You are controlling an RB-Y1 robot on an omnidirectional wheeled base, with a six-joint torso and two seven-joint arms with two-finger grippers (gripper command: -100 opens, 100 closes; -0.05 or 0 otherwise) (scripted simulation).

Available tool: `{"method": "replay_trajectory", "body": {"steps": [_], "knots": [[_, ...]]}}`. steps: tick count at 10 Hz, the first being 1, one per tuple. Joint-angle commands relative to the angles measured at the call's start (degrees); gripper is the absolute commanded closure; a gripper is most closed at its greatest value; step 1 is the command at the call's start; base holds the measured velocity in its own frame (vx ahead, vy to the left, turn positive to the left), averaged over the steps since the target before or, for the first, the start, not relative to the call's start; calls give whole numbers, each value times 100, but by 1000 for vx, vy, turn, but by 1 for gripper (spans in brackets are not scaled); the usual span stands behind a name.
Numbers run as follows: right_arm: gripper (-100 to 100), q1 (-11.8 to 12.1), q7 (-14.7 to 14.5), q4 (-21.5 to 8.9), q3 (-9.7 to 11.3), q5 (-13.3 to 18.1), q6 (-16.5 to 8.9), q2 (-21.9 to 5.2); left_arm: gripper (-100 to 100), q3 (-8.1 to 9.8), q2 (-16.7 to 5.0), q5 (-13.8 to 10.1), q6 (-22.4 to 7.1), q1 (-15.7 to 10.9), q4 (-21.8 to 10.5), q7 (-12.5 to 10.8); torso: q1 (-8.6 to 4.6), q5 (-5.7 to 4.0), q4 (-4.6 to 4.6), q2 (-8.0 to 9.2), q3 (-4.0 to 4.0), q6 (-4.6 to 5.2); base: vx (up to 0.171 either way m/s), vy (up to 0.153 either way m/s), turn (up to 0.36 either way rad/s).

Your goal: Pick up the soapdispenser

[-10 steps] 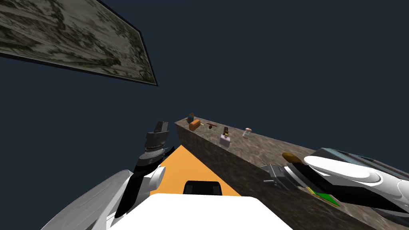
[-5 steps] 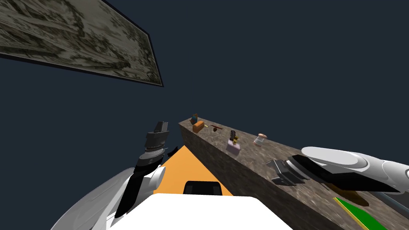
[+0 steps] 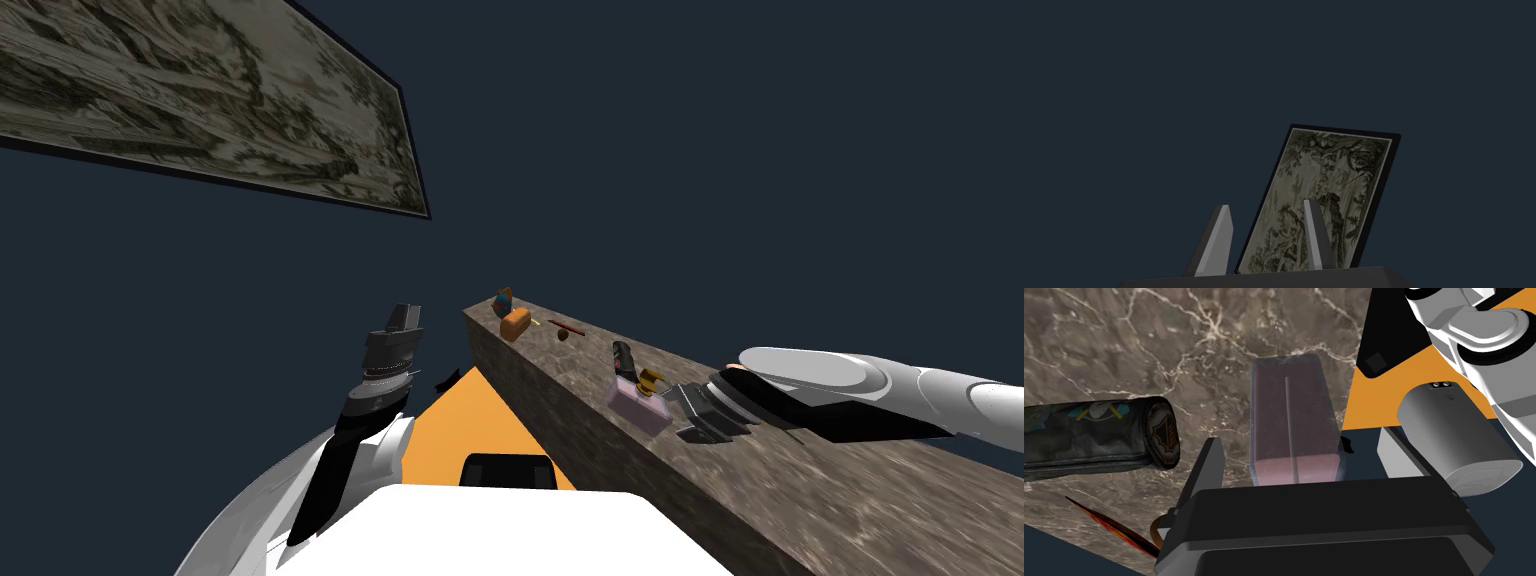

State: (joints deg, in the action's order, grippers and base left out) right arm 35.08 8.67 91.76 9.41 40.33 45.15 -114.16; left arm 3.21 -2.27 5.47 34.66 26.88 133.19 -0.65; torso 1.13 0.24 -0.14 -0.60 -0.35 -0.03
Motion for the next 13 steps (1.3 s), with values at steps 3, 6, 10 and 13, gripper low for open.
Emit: {"method": "replay_trajectory", "body": {"steps": [3, 6, 10, 13], "knots": [[-100, 50, -83, -30, 64, 58, -94, 178, 0, 2, -1, 0, 0, -1, 0, 0, -73, -17, 12, 50, 29, 8, 30, 43, 34], [-100, 117, -188, -76, 157, 130, -210, 405, 0, 2, -2, 0, -1, -1, -1, 0, -93, -25, 15, 58, 35, 9, 24, 6, 72], [100, 113, -147, -75, 129, 184, -183, 431, 0, 2, -2, 0, -1, -1, -1, 0, -95, -24, 18, 67, 40, 9, 1, 0, -2], [100, 113, -147, -75, 129, 184, -184, 430, 0, 2, -2, 0, -1, -1, -1, 0, -97, -24, 18, 66, 40, 9, 0, 0, 0]]}}
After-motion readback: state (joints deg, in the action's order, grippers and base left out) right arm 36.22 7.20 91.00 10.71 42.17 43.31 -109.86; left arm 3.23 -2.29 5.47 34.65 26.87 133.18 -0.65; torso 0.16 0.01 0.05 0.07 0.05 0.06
